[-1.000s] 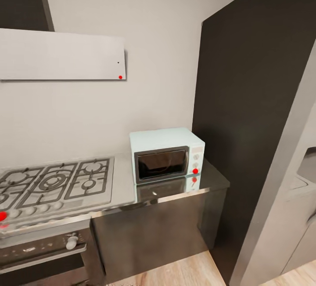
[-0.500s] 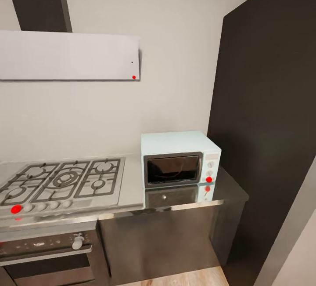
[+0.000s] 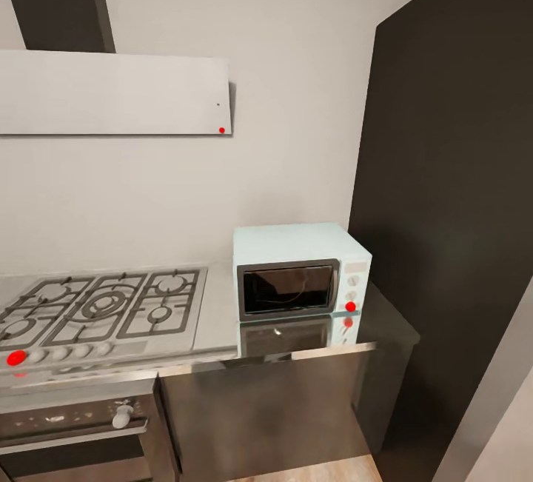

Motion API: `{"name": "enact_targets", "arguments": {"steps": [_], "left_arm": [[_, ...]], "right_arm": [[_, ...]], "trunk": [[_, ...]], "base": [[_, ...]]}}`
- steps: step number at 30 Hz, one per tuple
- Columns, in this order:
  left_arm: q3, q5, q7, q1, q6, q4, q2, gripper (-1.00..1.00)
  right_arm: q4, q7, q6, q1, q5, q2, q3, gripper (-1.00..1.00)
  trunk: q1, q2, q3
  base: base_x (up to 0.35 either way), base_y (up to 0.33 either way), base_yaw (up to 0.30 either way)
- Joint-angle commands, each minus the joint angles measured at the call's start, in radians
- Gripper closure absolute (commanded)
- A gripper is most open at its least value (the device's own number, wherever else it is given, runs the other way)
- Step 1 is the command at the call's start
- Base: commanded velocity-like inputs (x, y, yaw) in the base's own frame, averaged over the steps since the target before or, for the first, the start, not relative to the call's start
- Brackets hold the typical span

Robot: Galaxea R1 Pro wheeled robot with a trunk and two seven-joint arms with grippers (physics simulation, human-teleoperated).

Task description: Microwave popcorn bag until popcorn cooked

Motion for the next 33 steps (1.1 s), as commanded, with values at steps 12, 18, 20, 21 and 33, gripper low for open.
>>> {"name": "enact_targets", "arguments": {"steps": [12,18,20,21,33], "left_arm": [[-0.008,0.000,-0.004,0.000,0.005,-0.003,-0.001,-1.00],[-0.007,0.000,-0.004,0.000,0.005,-0.003,-0.001,-1.00],[-0.007,0.000,-0.004,0.000,0.004,-0.003,-0.001,-1.00],[-0.007,0.000,-0.004,0.000,0.002,-0.003,-0.001,-1.00],[-0.006,0.000,-0.004,0.000,-0.018,-0.004,-0.001,-1.00]], "right_arm": [[0.003,0.001,-0.006,-0.001,0.006,-0.001,-0.008,-1.00],[0.003,0.001,-0.006,-0.001,0.006,-0.001,-0.009,-1.00],[0.003,0.001,-0.006,-0.001,0.006,-0.001,-0.009,-1.00],[0.003,0.001,-0.004,-0.001,0.006,-0.001,-0.010,-1.00],[-0.530,0.009,-0.006,-0.001,0.007,0.039,-0.008,-1.00]], "trunk": [[0.000,-0.001,0.000],[0.000,-0.001,0.000],[0.000,-0.001,0.000],[0.000,-0.001,0.000],[0.000,-0.001,0.000]], "base": [[0.183,-0.161,0.234],[0.138,-0.125,0.051],[0.019,-0.018,0.006],[0.010,-0.009,0.003],[0.002,-0.001,0.000]]}}
